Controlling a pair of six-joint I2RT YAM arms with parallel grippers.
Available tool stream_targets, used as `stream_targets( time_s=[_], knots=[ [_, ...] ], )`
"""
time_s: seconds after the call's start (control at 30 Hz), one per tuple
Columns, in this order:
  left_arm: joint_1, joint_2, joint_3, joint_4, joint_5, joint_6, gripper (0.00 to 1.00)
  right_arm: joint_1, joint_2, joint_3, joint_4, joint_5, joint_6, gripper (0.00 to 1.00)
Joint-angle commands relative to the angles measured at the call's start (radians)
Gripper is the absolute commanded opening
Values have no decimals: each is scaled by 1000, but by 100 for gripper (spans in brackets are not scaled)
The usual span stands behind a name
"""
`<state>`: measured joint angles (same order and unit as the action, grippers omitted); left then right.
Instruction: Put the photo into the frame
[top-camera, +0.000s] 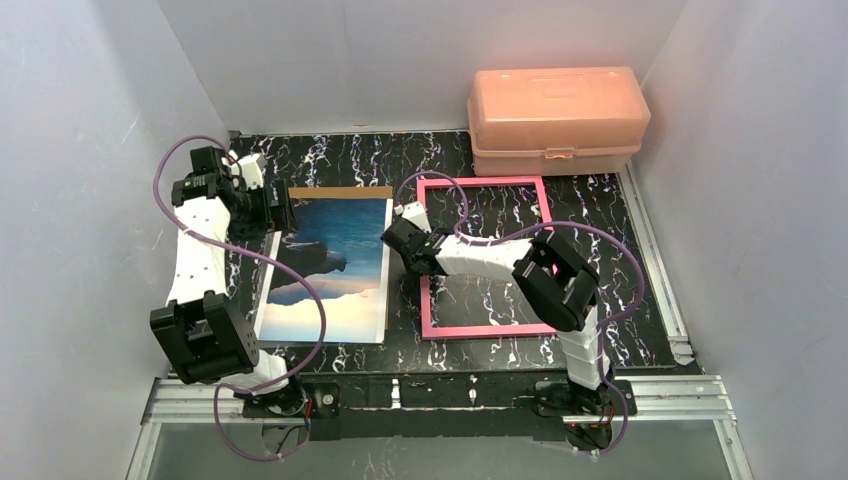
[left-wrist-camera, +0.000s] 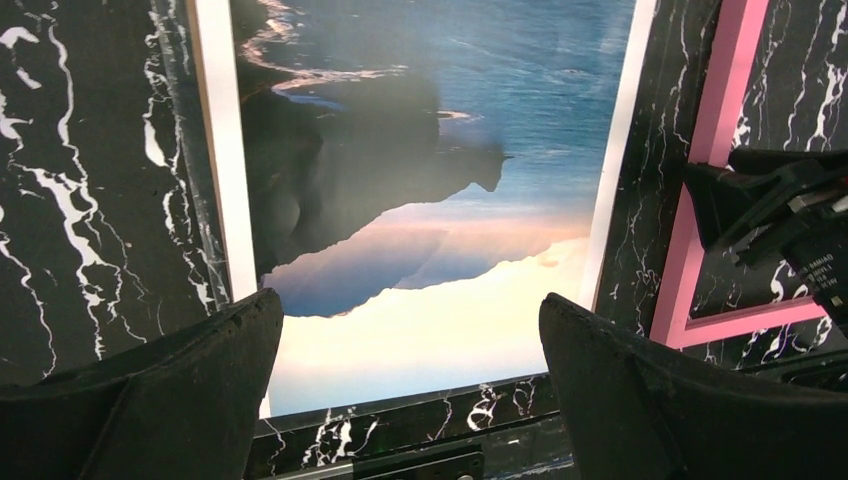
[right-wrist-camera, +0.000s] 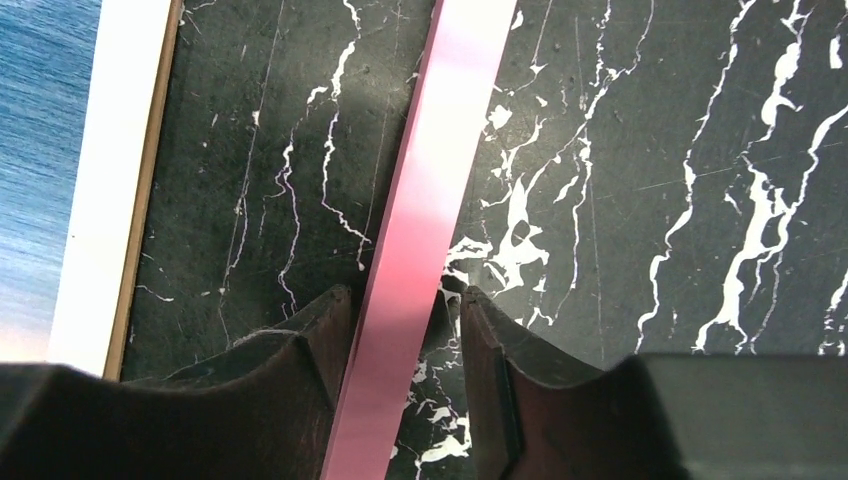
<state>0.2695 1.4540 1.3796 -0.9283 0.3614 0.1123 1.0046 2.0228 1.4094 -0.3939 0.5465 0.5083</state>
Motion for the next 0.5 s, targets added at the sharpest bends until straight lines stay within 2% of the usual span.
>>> stream_targets(
  time_s=[0.0,0.13,0.2,0.3,0.47],
  knots=[
    [-39,-65,-17,-48,30,27,98,9,27,-5,2,7,38,51],
    [-62,-66,-16,-79,82,31,99,9,40,5,-7,-8,58,44],
    [-80,-64,-14,-89,87,35,98,9,43,19,-17,-14,67,35],
    [-97,-59,-4,-104,97,32,98,8,27,59,-48,-14,84,16],
    [-102,-47,39,-136,134,21,98,10,-67,141,-76,-26,117,4]
  ],
)
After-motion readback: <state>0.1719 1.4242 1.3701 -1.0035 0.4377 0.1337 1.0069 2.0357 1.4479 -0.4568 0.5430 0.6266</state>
